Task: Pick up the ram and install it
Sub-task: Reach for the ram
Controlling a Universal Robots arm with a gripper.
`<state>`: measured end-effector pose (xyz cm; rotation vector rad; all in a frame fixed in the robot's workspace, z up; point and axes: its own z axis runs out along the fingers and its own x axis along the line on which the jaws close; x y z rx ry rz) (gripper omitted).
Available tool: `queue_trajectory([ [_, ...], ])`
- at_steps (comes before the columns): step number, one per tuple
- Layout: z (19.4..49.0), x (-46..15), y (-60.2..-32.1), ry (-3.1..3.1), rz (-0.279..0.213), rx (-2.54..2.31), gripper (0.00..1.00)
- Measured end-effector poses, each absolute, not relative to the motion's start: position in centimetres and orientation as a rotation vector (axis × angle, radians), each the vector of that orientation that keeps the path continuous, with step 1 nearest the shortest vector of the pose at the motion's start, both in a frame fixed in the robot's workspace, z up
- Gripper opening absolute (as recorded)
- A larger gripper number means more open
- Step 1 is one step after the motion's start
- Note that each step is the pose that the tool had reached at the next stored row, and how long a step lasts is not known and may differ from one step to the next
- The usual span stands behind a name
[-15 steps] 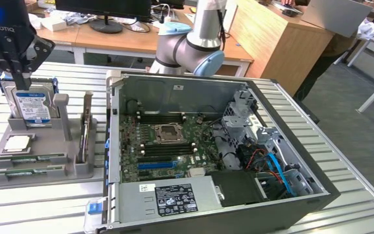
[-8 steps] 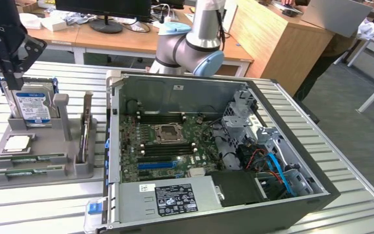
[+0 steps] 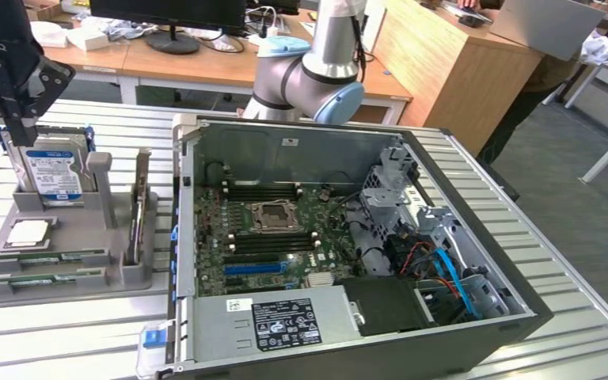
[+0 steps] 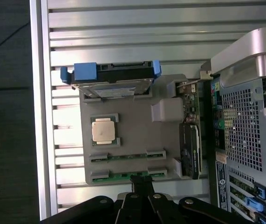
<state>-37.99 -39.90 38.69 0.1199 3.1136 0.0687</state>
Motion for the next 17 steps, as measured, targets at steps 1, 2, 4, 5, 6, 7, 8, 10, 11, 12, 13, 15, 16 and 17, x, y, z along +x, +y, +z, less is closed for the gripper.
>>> queue_trajectory([
  [1,38.7,-38.0,-40.0,3.114,0.069,0.12,0.1],
  [2,38.7,-38.0,-40.1,3.114,0.069,0.12,0.1],
  [4,38.7,-38.0,-40.3,3.114,0.069,0.12,0.1],
  [5,38.7,-38.0,-40.5,3.114,0.069,0.12,0.1],
  [6,38.7,-38.0,-40.6,3.113,0.069,0.12,0.1],
  [7,38.7,-38.0,-40.7,3.114,0.069,0.12,0.1],
  [8,38.7,-38.0,-40.9,3.114,0.069,0.12,0.1],
  [10,38.7,-38.0,-41.1,3.114,0.069,0.12,0.1],
  [11,38.7,-38.0,-41.2,3.114,0.069,0.12,0.1],
  [12,38.7,-38.0,-41.3,3.113,0.069,0.12,0.1],
  [13,38.7,-38.0,-41.4,3.114,0.069,0.12,0.1],
  [15,38.7,-38.0,-41.5,3.113,0.069,0.12,0.1],
  [16,38.7,-38.0,-41.5,3.114,0.069,0.12,0.1],
  [17,38.7,-38.0,-41.5,3.114,0.069,0.12,0.1],
])
